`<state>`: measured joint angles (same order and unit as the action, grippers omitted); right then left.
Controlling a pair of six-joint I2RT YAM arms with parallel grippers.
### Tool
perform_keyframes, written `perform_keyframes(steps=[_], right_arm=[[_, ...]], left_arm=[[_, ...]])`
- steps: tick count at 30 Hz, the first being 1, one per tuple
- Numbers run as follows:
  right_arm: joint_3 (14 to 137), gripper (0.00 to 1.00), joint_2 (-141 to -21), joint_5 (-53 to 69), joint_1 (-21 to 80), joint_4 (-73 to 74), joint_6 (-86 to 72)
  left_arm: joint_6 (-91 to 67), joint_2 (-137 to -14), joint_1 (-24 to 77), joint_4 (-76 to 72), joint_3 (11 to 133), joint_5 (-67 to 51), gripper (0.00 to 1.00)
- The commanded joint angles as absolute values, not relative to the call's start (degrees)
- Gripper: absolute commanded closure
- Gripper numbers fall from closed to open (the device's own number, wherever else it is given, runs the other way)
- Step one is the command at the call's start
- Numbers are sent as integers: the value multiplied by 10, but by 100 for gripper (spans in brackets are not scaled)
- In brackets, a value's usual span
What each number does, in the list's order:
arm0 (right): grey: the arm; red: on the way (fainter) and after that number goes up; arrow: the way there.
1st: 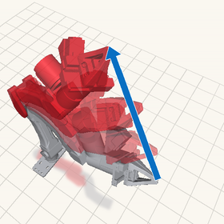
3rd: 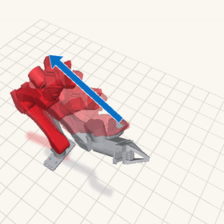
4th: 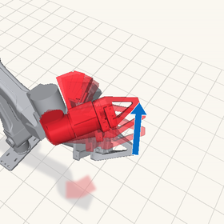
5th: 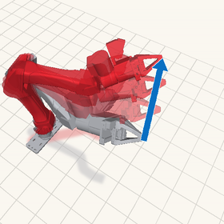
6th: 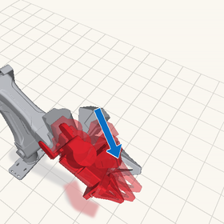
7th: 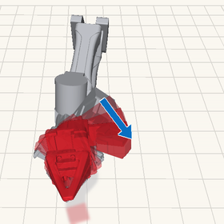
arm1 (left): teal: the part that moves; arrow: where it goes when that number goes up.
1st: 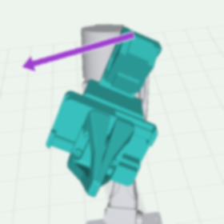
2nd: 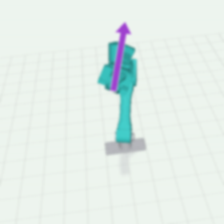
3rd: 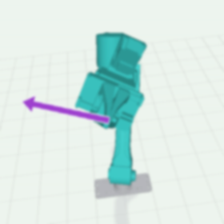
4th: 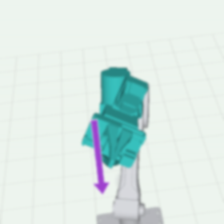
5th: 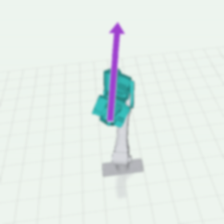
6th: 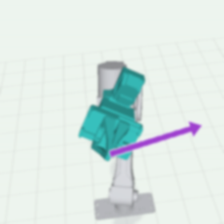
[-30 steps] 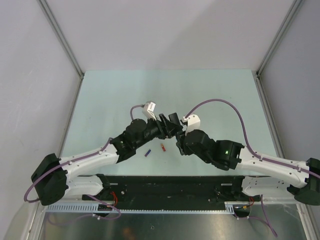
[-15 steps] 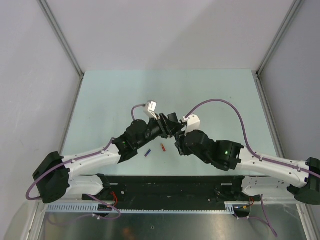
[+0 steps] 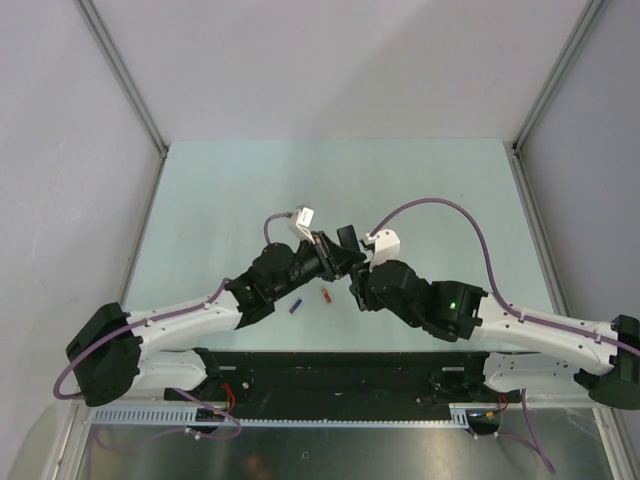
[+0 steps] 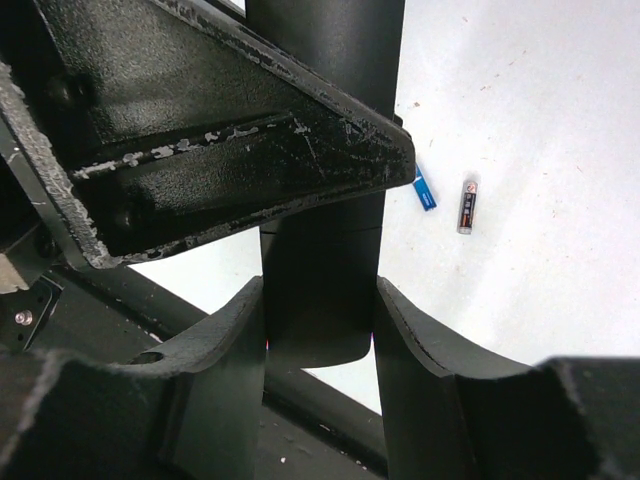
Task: Load the batteries into the remote control
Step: Adjust the remote control, then remove the battery cover from the remote control.
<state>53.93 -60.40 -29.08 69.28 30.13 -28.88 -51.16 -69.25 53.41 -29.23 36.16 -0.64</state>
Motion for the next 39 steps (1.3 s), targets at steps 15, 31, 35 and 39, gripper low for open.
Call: perform_keyframes(steps=[15, 31, 35, 39], right_arm=[[550, 0, -499, -251, 671, 263, -353], [330, 4, -469, 166, 417, -133, -573], [330, 3, -506, 188, 424, -191, -582], [337, 4, -541, 194, 429, -217, -590]], left_arm=[[-508, -595, 494, -325, 321, 103, 95], [-498, -566, 497, -688, 152, 150, 97], [-462, -569, 504, -688, 161, 155, 100], [-433, -577, 517, -687, 173, 156, 100]])
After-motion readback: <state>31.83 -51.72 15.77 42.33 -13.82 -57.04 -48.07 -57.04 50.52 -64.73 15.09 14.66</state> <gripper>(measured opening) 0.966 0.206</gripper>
